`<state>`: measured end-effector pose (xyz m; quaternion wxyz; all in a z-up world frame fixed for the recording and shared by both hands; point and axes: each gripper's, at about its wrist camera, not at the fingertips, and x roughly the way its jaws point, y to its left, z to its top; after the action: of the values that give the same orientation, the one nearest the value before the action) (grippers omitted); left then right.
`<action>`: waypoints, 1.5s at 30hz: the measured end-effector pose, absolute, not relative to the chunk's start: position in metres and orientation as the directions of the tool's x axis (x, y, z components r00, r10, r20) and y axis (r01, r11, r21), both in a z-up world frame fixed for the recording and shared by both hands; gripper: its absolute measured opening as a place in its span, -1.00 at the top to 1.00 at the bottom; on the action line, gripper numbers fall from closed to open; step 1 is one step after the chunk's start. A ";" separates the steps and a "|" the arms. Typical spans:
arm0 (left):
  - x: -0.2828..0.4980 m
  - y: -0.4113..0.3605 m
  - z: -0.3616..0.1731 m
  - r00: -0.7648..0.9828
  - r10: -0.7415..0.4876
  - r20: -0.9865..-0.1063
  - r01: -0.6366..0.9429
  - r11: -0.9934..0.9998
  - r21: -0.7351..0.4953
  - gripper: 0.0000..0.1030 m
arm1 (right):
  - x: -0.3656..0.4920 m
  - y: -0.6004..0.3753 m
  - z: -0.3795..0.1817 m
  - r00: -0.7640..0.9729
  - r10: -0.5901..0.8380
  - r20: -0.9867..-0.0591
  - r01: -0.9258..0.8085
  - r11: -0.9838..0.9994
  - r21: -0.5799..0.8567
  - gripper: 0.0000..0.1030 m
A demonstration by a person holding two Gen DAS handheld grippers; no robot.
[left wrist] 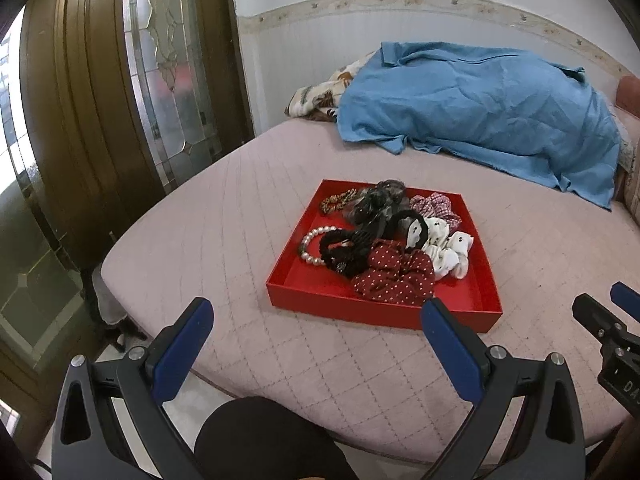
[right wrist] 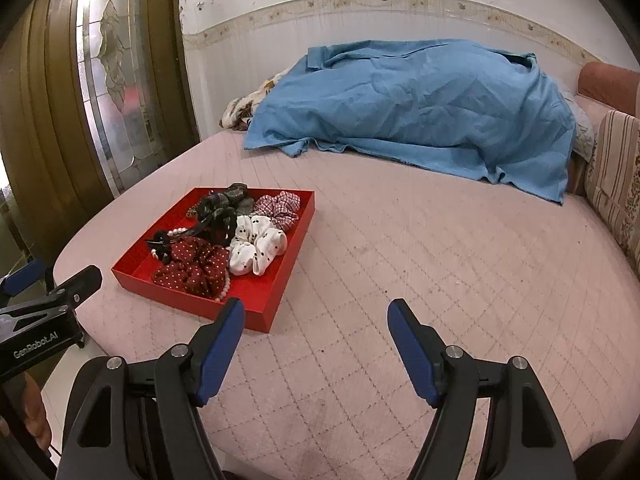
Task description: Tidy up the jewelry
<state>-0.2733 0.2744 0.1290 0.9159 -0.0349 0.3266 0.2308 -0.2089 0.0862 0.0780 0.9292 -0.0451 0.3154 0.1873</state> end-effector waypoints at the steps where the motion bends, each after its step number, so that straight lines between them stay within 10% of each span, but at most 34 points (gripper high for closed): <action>1: -0.273 0.275 0.129 0.679 0.399 -0.617 -0.447 0.891 0.084 -1.00 | -0.209 0.086 0.077 0.730 0.319 -0.604 -0.377 0.926 0.033 -0.53; 45: -0.272 0.268 0.129 0.684 0.364 -0.632 -0.419 0.905 0.067 -1.00 | -0.214 0.099 0.071 0.703 0.324 -0.633 -0.404 0.915 0.020 -0.61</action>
<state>-0.2719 0.2682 0.1292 0.9167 -0.0414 0.3351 0.2136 -0.2136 0.0991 0.0709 0.9209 -0.0599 0.3307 0.1977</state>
